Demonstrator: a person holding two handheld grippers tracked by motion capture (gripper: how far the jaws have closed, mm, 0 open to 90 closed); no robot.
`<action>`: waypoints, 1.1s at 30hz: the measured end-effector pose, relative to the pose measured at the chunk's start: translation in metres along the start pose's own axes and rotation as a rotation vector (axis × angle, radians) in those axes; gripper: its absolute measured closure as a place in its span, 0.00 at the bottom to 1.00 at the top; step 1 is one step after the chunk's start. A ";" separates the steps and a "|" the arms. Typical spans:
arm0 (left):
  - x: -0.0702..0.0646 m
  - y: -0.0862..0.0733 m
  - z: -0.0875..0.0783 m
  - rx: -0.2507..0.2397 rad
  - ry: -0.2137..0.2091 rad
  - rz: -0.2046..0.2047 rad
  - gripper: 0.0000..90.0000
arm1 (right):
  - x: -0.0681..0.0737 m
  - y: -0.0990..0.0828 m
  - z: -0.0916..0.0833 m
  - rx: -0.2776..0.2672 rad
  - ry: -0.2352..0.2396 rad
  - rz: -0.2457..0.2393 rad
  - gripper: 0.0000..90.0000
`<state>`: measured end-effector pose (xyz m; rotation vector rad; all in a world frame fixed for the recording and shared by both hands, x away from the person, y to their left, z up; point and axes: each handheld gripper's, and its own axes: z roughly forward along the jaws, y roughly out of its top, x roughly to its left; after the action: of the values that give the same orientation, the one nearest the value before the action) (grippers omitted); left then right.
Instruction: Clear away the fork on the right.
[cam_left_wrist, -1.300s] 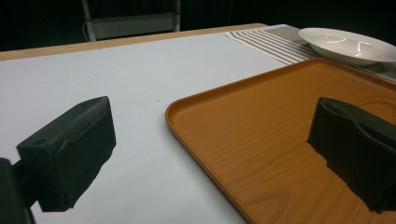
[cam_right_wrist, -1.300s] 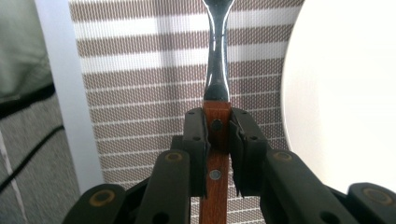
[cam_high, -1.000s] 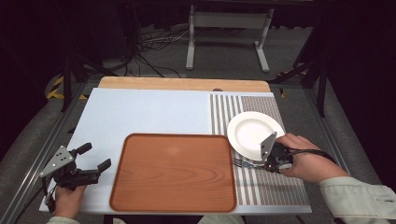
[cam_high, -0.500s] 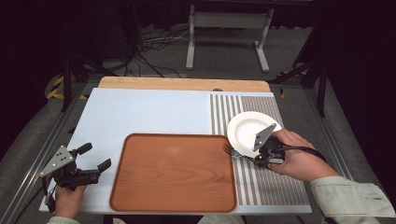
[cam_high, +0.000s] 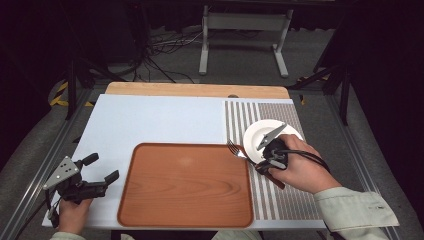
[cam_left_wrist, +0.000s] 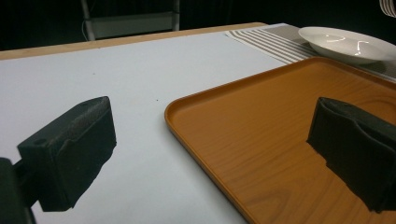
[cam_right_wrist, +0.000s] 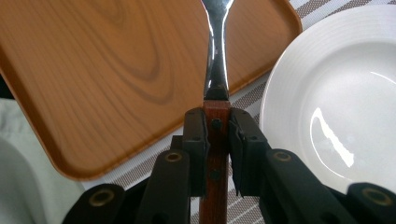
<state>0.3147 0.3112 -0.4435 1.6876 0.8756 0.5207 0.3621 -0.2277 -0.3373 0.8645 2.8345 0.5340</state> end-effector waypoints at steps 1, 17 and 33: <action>0.000 0.000 0.000 -0.003 0.002 -0.001 0.02 | 0.001 0.002 0.000 -0.004 0.002 0.017 0.87; 0.000 0.000 0.000 -0.002 0.000 0.001 0.02 | 0.017 0.023 0.012 -0.028 0.025 0.240 0.87; 0.000 0.001 0.000 -0.008 -0.002 0.001 0.02 | 0.030 0.035 0.034 0.018 0.029 0.435 0.87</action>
<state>0.3143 0.3111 -0.4428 1.6809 0.8709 0.5224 0.3630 -0.1735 -0.3563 1.5009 2.6786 0.5700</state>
